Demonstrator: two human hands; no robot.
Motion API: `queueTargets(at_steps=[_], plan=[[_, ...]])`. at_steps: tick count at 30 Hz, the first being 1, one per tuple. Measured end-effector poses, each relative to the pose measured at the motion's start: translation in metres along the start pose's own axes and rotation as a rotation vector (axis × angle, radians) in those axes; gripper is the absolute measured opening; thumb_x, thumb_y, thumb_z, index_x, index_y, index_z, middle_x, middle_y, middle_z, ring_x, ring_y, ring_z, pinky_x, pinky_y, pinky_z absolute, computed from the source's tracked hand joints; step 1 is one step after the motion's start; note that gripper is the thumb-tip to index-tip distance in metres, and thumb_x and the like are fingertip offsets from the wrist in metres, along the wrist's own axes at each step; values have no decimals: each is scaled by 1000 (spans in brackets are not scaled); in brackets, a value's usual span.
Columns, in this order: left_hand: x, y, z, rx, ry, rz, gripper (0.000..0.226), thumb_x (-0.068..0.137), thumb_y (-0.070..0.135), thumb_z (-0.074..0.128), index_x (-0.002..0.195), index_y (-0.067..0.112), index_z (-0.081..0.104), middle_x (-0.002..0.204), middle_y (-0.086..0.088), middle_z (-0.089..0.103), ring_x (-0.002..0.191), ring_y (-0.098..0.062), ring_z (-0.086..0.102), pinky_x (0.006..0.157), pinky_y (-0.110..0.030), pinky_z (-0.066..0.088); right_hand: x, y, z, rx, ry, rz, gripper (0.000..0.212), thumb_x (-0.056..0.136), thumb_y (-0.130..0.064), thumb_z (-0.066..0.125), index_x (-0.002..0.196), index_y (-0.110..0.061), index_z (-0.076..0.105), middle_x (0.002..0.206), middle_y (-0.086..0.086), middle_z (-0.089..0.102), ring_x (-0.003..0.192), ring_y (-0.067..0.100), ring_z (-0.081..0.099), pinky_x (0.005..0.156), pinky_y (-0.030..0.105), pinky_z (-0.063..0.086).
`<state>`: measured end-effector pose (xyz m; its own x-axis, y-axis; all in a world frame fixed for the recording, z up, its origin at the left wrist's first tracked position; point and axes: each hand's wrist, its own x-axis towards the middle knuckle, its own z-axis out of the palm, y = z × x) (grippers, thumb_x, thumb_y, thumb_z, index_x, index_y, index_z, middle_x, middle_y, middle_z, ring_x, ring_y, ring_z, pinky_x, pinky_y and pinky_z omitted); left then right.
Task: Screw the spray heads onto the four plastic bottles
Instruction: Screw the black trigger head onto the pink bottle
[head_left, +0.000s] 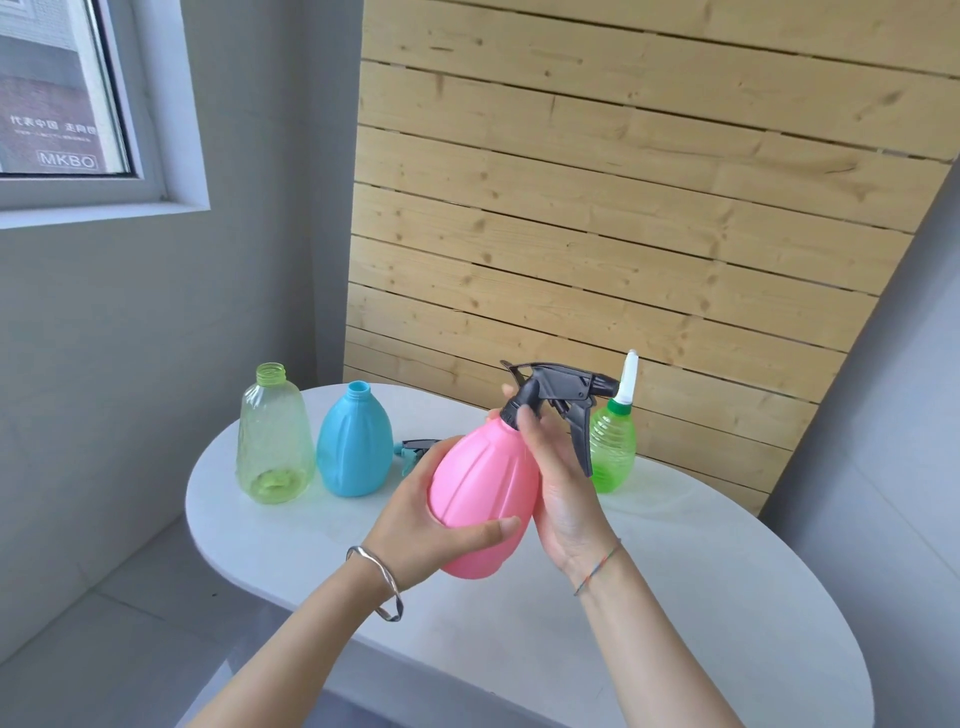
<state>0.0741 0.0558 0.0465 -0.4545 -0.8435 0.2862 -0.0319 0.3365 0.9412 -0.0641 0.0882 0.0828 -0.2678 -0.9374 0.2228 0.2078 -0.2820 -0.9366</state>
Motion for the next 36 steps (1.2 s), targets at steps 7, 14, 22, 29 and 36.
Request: queueTargets(at_steps=[7, 14, 22, 29, 36], plan=[[-1, -1, 2, 2, -2, -16, 80, 45, 55, 82, 117, 46, 50, 100, 24, 62, 93, 0, 63, 69, -18, 54, 1, -1, 1, -105, 73, -6, 29, 63, -41, 75, 84, -25, 63, 85, -7, 67, 85, 16, 60, 85, 38, 45], [0, -1, 1, -18, 6, -19, 73, 46, 55, 83, 112, 48, 51, 97, 26, 63, 91, 1, 64, 66, -13, 52, 0, -6, -3, -16, -46, 60, 32, 74, -41, 71, 97, -20, 67, 93, -5, 69, 92, 13, 63, 85, 29, 49], [2, -6, 1, -19, 4, -47, 72, 43, 59, 82, 108, 52, 51, 98, 26, 64, 91, 5, 62, 64, -11, 52, 0, -8, -5, 31, -122, 125, 47, 79, -41, 63, 118, -14, 63, 107, -5, 72, 107, 11, 63, 101, 36, 46], [1, -9, 5, 11, -19, -73, 73, 44, 60, 82, 109, 54, 49, 100, 23, 64, 90, 6, 63, 65, -14, 53, 0, -1, -6, -1, 44, 104, 54, 64, -40, 72, 110, -13, 61, 103, 1, 71, 100, 17, 62, 100, 42, 45], [1, -7, 6, 6, -28, -73, 69, 44, 59, 82, 105, 57, 50, 96, 24, 65, 89, 5, 64, 65, -14, 53, 1, -2, -7, 39, 26, 80, 42, 66, -38, 72, 101, -16, 65, 99, 1, 72, 100, 15, 63, 98, 35, 46]])
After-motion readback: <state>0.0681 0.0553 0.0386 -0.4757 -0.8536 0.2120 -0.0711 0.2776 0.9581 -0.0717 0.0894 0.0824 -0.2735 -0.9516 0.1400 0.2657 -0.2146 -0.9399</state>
